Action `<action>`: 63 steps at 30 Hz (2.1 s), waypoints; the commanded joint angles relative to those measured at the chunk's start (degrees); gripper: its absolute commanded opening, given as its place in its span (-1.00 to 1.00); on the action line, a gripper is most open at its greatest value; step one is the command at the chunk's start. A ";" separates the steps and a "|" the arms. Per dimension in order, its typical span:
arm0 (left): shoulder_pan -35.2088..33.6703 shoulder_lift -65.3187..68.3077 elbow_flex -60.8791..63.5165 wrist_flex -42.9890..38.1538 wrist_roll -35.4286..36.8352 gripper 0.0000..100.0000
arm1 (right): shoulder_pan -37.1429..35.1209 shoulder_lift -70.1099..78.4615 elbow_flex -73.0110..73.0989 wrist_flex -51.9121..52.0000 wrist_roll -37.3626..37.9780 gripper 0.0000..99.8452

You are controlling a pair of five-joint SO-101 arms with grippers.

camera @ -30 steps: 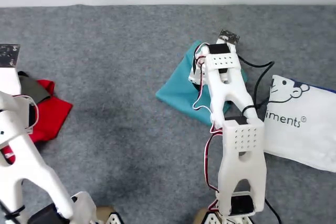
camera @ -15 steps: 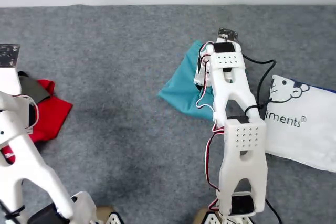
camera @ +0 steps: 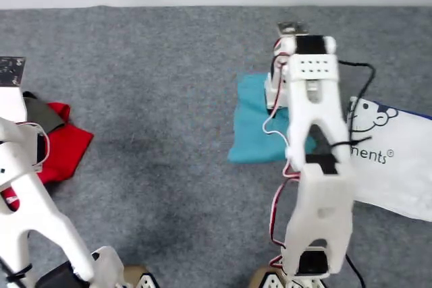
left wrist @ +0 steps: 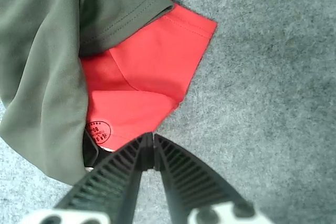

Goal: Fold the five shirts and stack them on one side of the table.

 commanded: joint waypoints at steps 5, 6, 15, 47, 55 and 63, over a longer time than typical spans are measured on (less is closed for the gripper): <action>-0.26 -1.76 -0.22 -0.88 -0.35 -0.99 | 7.52 -24.40 13.71 2.59 8.44 -0.98; -0.26 -1.76 -0.22 -0.88 -0.35 -0.99 | 8.92 -26.59 15.21 2.59 9.85 -0.98; -0.09 -1.76 -0.22 -1.14 -0.35 -0.99 | 20.53 -37.05 19.87 2.42 20.13 -0.98; -0.09 -1.67 -0.22 -0.88 -0.35 -0.99 | 42.51 -24.57 15.74 -7.16 32.53 -0.45; -0.09 -1.76 -0.22 -0.79 -0.35 -0.99 | 38.73 -29.58 13.36 0.84 32.62 -0.73; -0.09 -2.11 -0.22 -0.79 -0.35 -0.99 | 44.79 -18.07 13.27 -12.62 34.46 -0.98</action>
